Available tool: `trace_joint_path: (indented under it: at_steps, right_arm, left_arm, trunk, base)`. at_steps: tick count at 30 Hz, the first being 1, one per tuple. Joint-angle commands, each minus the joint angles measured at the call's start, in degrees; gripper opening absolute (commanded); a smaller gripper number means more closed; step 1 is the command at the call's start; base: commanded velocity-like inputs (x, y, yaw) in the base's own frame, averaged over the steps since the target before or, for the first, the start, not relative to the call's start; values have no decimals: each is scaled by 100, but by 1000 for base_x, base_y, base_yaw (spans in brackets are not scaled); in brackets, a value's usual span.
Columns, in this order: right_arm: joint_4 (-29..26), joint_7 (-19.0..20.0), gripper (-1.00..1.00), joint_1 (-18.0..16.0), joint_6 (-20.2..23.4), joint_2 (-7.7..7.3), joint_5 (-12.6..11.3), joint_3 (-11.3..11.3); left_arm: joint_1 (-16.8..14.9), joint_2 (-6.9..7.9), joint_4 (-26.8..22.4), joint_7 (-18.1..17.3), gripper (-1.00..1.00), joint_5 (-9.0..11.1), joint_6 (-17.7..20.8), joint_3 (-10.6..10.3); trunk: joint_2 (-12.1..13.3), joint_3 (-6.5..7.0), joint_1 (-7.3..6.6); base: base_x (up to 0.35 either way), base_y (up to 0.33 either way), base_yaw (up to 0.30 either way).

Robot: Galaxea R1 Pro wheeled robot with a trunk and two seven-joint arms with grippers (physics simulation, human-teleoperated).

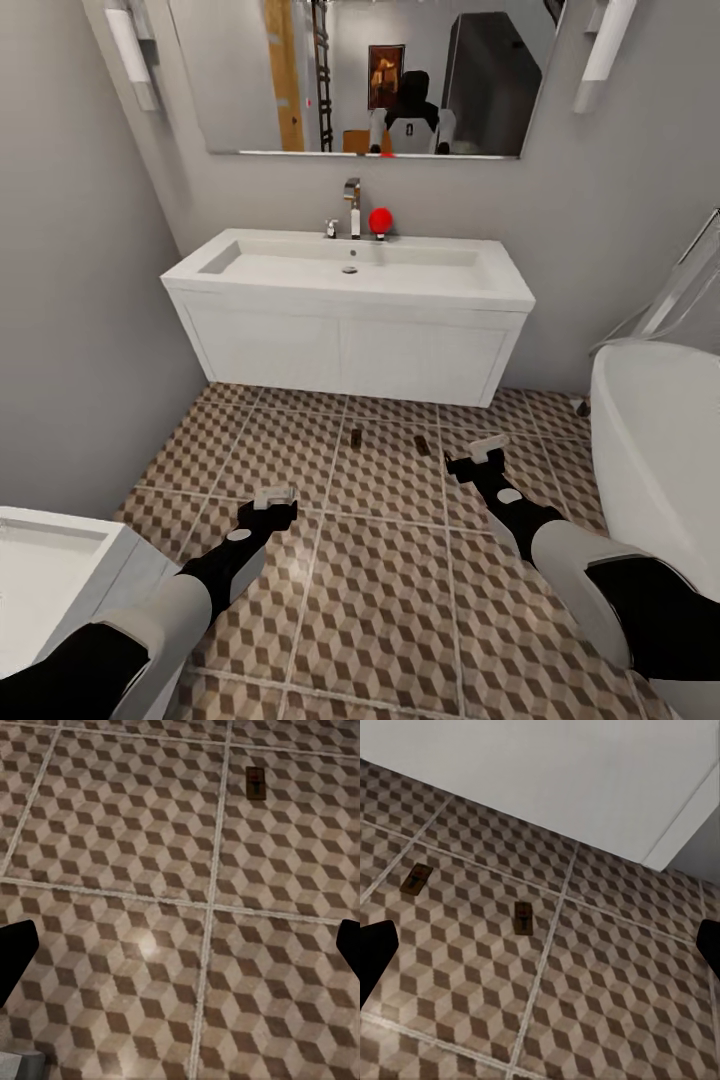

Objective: Take the four mousetraps from the cabinet in the bathroom and place them on the bathroom floor. Make sure all four end up on the same floor surface, and ensure that at least two of them are either under or directly next to the same bathroom sink.

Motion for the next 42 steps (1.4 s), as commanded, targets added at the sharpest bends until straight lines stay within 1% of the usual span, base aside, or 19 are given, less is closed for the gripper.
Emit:
trace_joint_path:
  at_steps: [1, 22, 42]
  right_arm:
    - [5, -29, 100, -3, -11, -1, 54, 9]
    - [5, -29, 100, -3, -11, -1, 55, 8]
    - [5, -29, 100, -3, -11, -1, 55, 11]
  left_arm:
    - [-4, 1, 5, 29, 100, 49, -22, -51]
    - [-4, -80, 89, 29, 100, 49, -22, -52]
    - [-4, -87, 93, 29, 100, 49, -22, -52]
  trunk:
    - [40, 24, -23]
    - [882, 592, -484]
    - [1684, 1134, -923]
  base:
    - [0, 0, 0]
    - [0, 0, 0]
    - [0, 0, 0]
